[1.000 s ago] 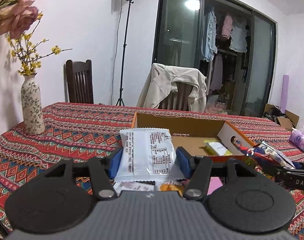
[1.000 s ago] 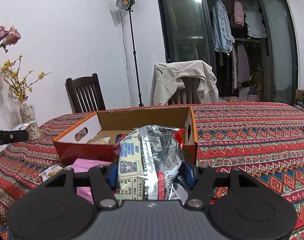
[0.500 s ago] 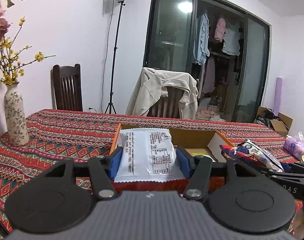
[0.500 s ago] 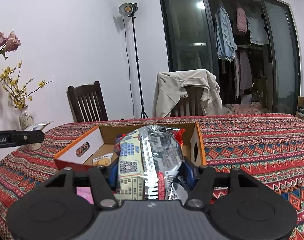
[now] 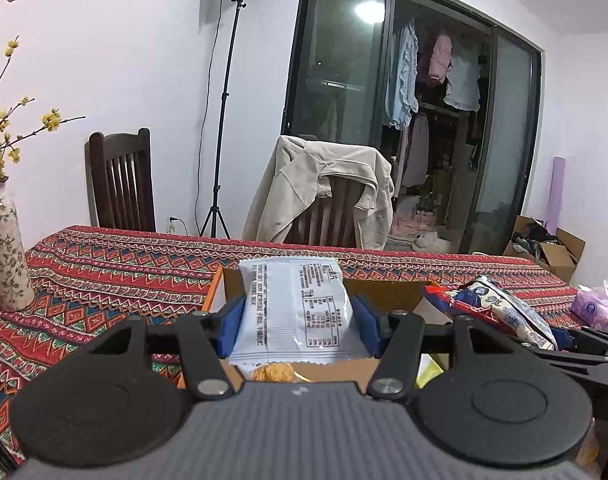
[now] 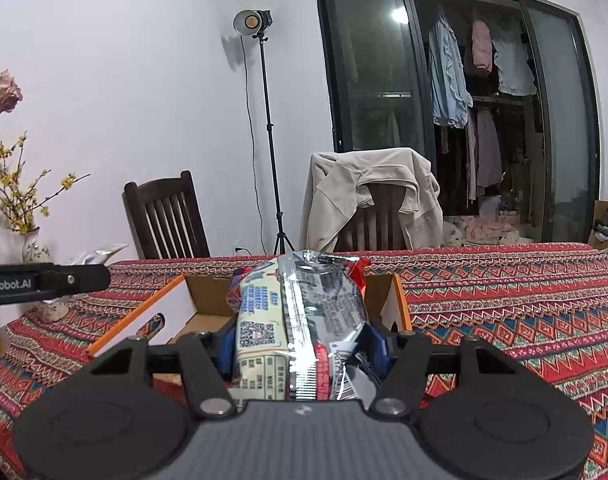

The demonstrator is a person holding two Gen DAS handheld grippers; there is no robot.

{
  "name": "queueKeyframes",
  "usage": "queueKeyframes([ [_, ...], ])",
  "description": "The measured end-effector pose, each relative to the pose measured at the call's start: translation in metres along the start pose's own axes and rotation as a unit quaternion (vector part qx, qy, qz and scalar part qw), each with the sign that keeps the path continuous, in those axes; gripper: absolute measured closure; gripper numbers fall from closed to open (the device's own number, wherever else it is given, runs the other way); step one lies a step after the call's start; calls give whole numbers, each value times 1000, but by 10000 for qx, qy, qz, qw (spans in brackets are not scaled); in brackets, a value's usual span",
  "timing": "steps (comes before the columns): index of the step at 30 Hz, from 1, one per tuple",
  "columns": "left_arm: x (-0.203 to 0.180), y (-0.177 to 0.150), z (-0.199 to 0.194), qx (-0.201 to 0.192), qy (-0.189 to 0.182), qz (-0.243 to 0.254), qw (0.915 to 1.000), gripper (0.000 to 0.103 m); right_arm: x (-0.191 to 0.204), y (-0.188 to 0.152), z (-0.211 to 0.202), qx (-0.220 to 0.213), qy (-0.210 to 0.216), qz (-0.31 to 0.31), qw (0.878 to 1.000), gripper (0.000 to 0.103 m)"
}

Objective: Organize snacks
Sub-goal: 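Carry both packets into the cardboard box and open both grippers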

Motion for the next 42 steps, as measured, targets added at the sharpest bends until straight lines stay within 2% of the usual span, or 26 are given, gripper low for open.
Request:
queueKeyframes([
  [16, 8, 10, 65, 231, 240, -148, 9993, 44, 0, 12, 57, 110, 27, 59, 9999, 43],
  [23, 15, -5, 90, 432, 334, -173, 9984, 44, -4, 5, 79, 213, 29, 126, 9997, 42],
  [33, 19, -16, 100, 529, 393, -93, 9978, 43, -4, -8, 88, 351, 75, 133, 9993, 42],
  [35, 19, -18, 100, 516, 428, -126, 9977, 39, -4, -9, 89, 379, 94, 144, 9991, 39],
  [36, 21, -18, 101, 499, 408, -161, 9978, 25, -5, -8, 92, 394, 81, 156, 9991, 36],
  [37, 21, -18, 100, 464, 391, -189, 9980, 9, -6, -8, 93, 411, 79, 160, 9990, 24],
  [38, 22, -18, 98, 402, 404, -209, 9982, 1, -7, -8, 93, 424, 105, 198, 9988, 16],
  [39, 22, -17, 96, 317, 444, -227, 9983, 0, -8, -9, 92, 425, 130, 232, 9987, 3],
  [42, 25, -16, 93, 299, 537, -296, 9977, 0, -11, -10, 88, 375, 176, 260, 9988, 0],
])
Point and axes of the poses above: each gripper's, at about its wrist camera, not at the fingertips, and z roughly the way its jaws point, x to its left, y to its top, the point moved 6 cm from there along z, roughly the way its jaws point, and after that the axes turned 4 degrees about -z, right-handed, at the moved point
